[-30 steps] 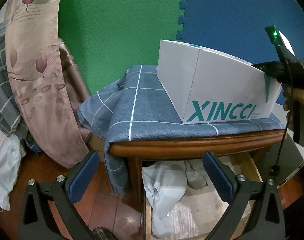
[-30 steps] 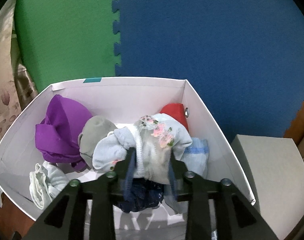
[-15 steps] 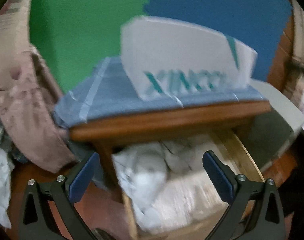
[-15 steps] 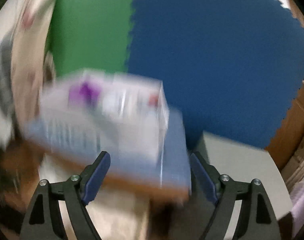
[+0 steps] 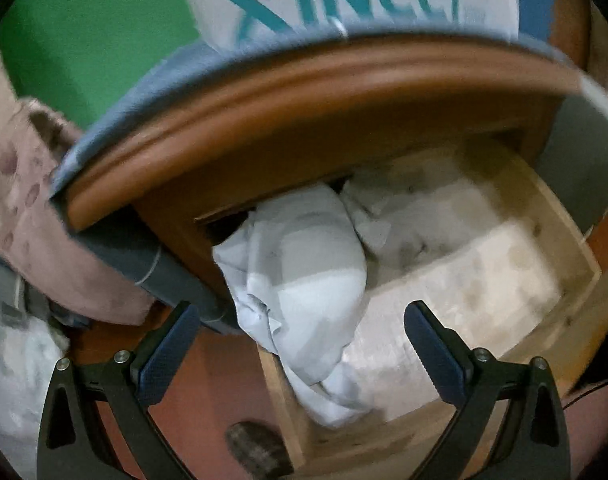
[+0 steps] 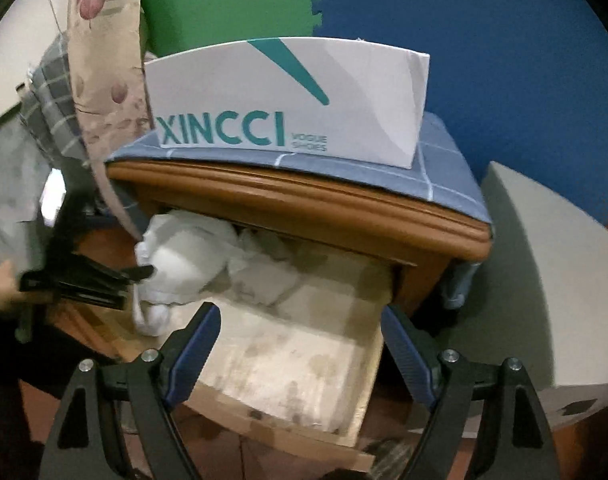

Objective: Take underwear out of drawer
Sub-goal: 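Reach the left tool into the drawer and grasp the white underwear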

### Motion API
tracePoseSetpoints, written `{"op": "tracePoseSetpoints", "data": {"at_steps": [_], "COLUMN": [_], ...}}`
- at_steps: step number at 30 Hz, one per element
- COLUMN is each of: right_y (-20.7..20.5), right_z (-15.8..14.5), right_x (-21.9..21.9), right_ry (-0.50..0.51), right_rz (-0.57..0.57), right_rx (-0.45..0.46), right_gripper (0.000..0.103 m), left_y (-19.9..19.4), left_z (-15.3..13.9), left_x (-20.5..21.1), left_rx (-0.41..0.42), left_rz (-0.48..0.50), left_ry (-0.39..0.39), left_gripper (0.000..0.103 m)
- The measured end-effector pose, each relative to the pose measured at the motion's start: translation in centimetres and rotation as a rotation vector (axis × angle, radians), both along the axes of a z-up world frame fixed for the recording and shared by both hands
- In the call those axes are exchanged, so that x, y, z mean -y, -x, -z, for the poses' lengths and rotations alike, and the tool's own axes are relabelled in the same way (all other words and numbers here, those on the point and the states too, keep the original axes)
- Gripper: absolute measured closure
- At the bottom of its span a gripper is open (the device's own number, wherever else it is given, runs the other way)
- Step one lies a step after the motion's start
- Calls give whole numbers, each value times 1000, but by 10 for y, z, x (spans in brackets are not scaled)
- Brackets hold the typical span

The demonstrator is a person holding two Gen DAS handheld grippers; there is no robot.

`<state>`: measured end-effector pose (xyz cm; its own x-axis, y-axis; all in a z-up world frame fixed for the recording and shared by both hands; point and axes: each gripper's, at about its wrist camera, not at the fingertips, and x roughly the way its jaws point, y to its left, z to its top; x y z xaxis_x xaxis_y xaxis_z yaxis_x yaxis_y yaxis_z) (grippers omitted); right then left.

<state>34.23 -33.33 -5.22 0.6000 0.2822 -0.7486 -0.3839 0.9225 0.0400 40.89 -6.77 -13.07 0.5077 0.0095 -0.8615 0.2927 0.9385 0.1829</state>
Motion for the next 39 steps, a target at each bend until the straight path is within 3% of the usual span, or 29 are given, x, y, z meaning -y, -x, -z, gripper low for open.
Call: {"op": "tracePoseSetpoints", "data": {"at_steps": [4, 8, 12, 16, 20, 23, 27, 29, 30, 33, 39], "right_y": [0, 0, 0, -1, -4, -5, -6, -5, -5, -6, -6], "right_z": [0, 1, 2, 7, 13, 16, 22, 25, 26, 26, 26], "right_x": [-2, 0, -1, -5, -12, -18, -26, -30, -31, -30, -26], "right_ry": [-44, -62, -75, -64, -64, -63, -58, -56, -55, -55, -53], "right_rz": [-24, -34, -46, -55, -74, -94, -120, -132, -136, -132, -113], "right_rx": [-21, -46, -60, -74, -108, -118, -142, -156, -161, -158, -153], "right_gripper": [19, 19, 19, 19, 19, 19, 19, 19, 19, 19, 19], "left_y": [-13, -16, -27, -30, -49, -56, -53, -50, -49, -47, -39], "left_z": [8, 7, 10, 2, 17, 28, 52, 54, 54, 49, 13], "left_x": [3, -1, -10, -19, -27, -18, 12, 19, 20, 20, 27], "left_rx": [-26, 19, -3, 38, -3, -28, -62, -80, -87, -144, -111], "left_rz": [29, 54, 35, 62, 23, 51, 198, 236, 245, 248, 282], "left_ry": [-12, 40, 85, 66, 43, 5, -174, -117, -108, -52, -15], "left_gripper": [4, 4, 16, 17, 17, 20, 48, 68, 103, 103, 103]}}
